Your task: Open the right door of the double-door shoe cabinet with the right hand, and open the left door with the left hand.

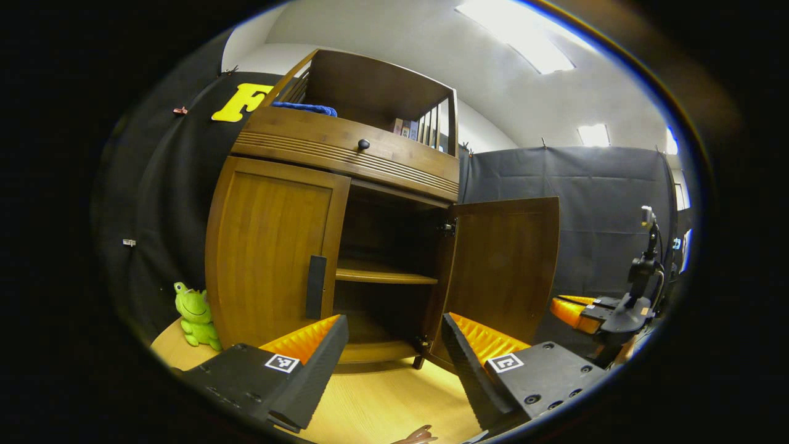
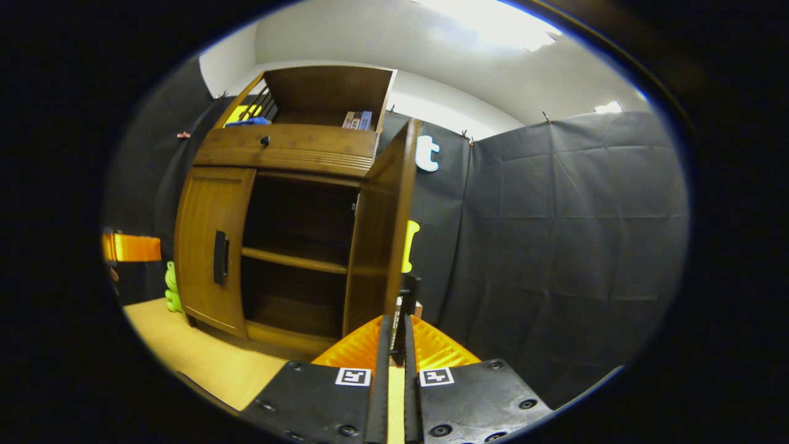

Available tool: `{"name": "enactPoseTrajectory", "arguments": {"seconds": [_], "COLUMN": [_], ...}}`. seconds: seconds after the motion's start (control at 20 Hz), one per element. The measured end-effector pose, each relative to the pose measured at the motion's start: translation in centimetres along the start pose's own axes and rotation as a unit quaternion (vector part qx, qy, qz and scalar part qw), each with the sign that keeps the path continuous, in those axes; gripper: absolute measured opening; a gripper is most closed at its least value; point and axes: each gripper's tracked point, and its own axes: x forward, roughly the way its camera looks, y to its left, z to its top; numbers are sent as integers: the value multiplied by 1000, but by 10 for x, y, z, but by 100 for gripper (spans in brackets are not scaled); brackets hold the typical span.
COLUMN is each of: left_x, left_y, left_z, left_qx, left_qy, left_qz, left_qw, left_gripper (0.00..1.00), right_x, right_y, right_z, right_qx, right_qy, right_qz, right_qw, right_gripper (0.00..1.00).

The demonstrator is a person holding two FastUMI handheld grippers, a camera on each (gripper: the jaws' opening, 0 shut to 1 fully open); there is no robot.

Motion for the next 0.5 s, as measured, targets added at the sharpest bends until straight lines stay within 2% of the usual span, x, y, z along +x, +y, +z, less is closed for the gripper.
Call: {"name": "enactPoseTrajectory", "arguments": {"seconds": [0.05, 0.2, 0.3, 0.4, 0.5], "left_x": [-1, 2, 11, 24, 45], "left_y": [4, 30, 44, 58, 70], "left_z": [0, 3, 2, -1, -1], "left_qx": [4, 13, 17, 22, 25], "left_qy": [0, -8, -5, 2, 3], "left_qz": [3, 26, 37, 47, 55], "left_qw": [1000, 1000, 999, 999, 998], "left_gripper": [95, 95, 94, 94, 94], "right_x": [-5, -31, -37, -42, -43], "right_y": [5, 31, 50, 69, 83], "right_z": [8, 33, 41, 55, 68], "right_qx": [8, 41, 49, 50, 51], "right_qy": [-7, -26, -18, -21, -29], "right_qz": [6, 39, 59, 84, 91], "right_qw": [1000, 998, 997, 995, 994], "right_gripper": [17, 16, 17, 43, 68]}}
